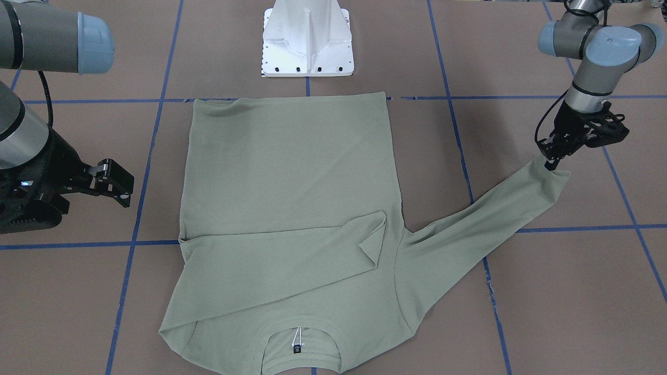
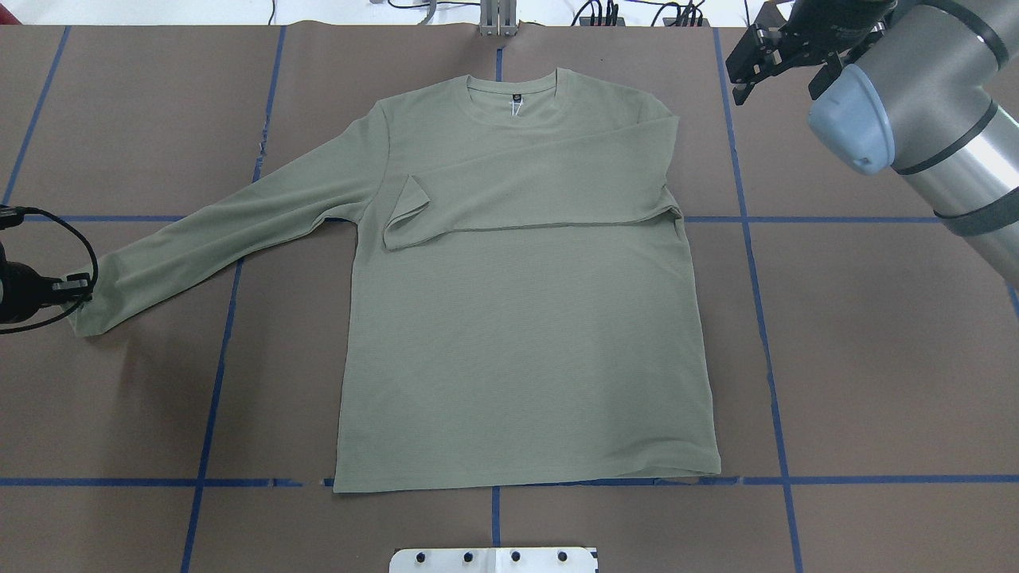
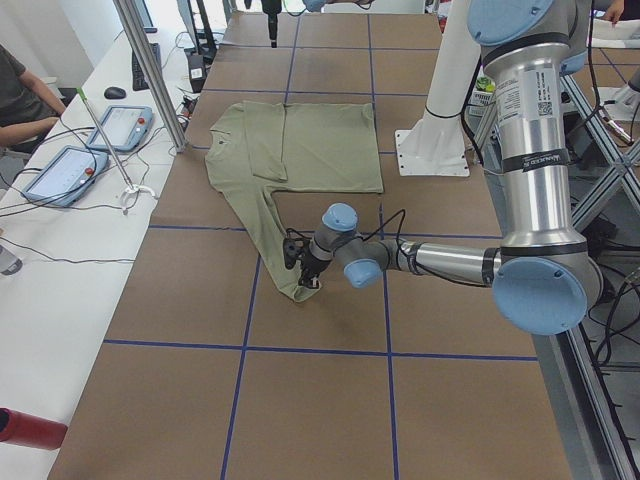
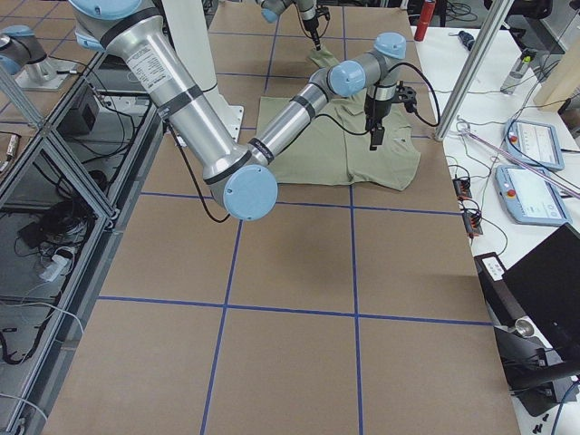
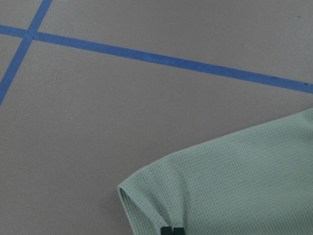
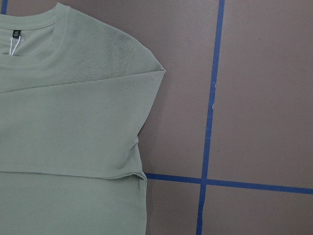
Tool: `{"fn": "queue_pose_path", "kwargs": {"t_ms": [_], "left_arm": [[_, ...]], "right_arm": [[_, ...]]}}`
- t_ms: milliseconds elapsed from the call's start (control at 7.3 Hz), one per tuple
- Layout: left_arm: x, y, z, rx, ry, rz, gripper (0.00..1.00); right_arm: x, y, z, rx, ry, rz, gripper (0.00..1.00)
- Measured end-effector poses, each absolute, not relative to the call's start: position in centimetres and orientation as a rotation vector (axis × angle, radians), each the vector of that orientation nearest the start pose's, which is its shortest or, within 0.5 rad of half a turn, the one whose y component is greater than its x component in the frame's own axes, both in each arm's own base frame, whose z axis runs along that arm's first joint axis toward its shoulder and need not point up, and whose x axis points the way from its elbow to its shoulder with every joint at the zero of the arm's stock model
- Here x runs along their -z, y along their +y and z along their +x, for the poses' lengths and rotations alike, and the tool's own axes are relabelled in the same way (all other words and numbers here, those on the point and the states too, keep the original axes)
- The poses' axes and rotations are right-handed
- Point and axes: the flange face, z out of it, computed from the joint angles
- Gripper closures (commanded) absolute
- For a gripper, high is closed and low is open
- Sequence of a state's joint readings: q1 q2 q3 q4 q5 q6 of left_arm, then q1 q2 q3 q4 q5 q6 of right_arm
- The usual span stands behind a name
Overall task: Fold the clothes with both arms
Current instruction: 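Grasp the cuff of the sleeve nearest the left gripper, then lift the sleeve and fold it across the shirt toward the right gripper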
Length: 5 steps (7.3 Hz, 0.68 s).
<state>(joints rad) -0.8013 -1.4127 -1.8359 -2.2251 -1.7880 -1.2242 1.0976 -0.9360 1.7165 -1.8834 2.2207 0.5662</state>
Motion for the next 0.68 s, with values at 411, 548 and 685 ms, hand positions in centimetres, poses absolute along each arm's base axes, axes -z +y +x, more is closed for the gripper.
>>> {"fn": "queue_pose_path", "kwargs": {"t_ms": [411, 548, 685], "left_arm": [[-44.9, -42.5, 26.1, 0.373, 0.739, 0.188, 1.0], [-44.3, -42.6, 26.2, 0.376, 0.738, 0.184, 1.0], [-43.6, -42.7, 26.5, 0.378, 0.744, 0.183, 1.0]], "right_arm": [[-25.8, -62.0, -22.5, 0.055, -0.779, 0.075, 0.0], [-25.8, -62.0, -22.4, 0.054, -0.78, 0.075, 0.0], [-25.8, -62.0, -22.4, 0.054, -0.781, 0.074, 0.0]]}}
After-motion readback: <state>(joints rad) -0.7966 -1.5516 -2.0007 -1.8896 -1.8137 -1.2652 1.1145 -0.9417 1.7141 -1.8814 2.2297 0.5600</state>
